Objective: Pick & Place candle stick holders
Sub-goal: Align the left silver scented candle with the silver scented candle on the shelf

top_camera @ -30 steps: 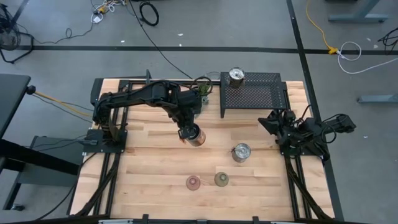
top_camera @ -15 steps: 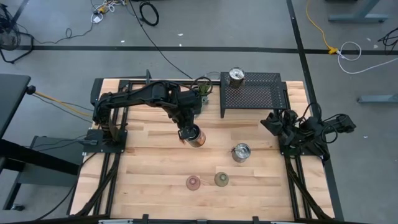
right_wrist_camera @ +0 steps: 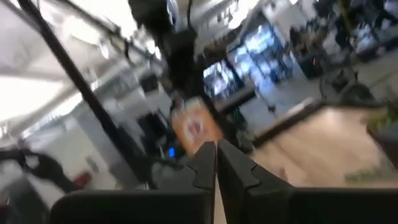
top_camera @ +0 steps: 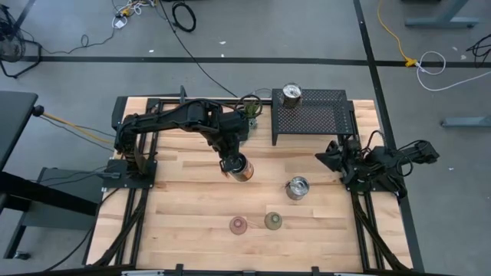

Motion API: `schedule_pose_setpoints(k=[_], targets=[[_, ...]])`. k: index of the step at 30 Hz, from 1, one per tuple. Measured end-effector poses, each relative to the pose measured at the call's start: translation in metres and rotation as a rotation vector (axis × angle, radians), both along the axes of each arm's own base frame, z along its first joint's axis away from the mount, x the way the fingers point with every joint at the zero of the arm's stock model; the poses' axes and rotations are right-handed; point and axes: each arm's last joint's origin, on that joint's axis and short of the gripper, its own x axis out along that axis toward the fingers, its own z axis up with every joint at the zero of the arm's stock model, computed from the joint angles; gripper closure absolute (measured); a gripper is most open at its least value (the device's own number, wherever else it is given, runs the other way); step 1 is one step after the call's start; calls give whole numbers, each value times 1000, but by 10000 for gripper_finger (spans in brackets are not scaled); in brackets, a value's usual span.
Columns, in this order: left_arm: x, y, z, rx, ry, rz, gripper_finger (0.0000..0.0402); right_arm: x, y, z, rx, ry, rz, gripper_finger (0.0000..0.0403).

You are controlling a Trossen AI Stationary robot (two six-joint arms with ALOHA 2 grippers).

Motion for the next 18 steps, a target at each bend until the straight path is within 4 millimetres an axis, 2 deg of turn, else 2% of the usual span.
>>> schedule_pose_setpoints(k=[4, 8, 13, 18], targets=[[0, 0, 0, -10, 0, -3, 401, 5, 4, -7, -40, 77, 97, 379], [0, -1, 0, -31, -3, -11, 401, 10, 6, -9, -117, 105, 101, 337], [0, -1, 0, -47, -4, -1, 401, 17, 8, -7, -240, 95, 75, 233], [10, -2, -3, -101, -41, -15, 401, 23, 10, -2, -273, 46, 68, 119]])
